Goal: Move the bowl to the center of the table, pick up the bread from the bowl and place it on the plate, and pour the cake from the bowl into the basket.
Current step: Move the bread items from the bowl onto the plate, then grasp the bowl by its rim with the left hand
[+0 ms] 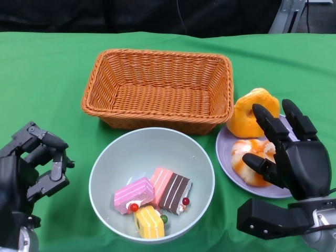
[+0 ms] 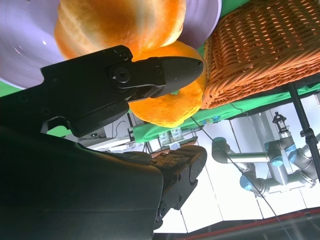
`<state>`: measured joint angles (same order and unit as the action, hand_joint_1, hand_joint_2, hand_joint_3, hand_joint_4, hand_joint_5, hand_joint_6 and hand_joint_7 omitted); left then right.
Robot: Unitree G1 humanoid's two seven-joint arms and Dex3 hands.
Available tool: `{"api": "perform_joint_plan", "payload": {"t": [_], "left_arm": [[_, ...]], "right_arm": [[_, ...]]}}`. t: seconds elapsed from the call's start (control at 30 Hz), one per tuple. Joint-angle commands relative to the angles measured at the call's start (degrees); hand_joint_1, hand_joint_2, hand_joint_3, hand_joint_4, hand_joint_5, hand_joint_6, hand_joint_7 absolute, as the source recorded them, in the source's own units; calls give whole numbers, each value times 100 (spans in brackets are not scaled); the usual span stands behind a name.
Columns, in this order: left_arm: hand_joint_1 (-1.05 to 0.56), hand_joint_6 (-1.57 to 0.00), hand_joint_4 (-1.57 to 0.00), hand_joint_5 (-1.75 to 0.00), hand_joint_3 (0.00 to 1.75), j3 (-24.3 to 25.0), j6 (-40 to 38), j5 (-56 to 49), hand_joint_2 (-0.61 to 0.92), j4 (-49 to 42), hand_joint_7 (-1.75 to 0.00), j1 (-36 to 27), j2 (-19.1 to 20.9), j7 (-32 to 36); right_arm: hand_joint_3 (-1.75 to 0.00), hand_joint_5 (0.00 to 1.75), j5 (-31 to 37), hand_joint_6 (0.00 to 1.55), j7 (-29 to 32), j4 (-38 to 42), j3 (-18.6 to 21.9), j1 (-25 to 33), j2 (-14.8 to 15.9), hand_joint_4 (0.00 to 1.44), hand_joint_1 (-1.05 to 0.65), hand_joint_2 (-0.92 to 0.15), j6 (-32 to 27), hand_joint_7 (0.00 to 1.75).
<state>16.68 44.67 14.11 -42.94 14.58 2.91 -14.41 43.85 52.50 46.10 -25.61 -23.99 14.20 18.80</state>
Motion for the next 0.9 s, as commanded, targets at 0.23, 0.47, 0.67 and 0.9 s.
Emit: {"api": "perform_joint_plan", "payload": {"t": [0.23, 0.47, 0.67, 0.9], "left_arm": [[-2, -80, -80, -163, 116, 24, 25, 64, 54, 22, -141, -19, 108, -70], [-1, -80, -79, -162, 114, 19, -65, 62, 56, 81, -140, -20, 129, -56], [1, -82, -80, -160, 113, 24, -36, 6, 56, -35, -140, 57, 182, -41], [-2, -81, -80, -159, 109, -6, 28, -32, 56, -97, -137, 82, 261, -137]], "right_arm": [[-29, 6, -43, 37, -184, -295, 84, 182, 114, 23, -77, -92, -7, 1], [-11, 20, -1294, 61, -473, -1367, 789, 884, 163, 60, -55, -92, 1628, 7], [-4, 30, -3234, 82, -2021, -2898, 1396, 1836, -191, 86, -29, -92, 2208, 12], [-39, 106, -3951, 98, -3064, -3941, 1795, 2670, -529, 84, -8, -83, 2287, 59]]}}
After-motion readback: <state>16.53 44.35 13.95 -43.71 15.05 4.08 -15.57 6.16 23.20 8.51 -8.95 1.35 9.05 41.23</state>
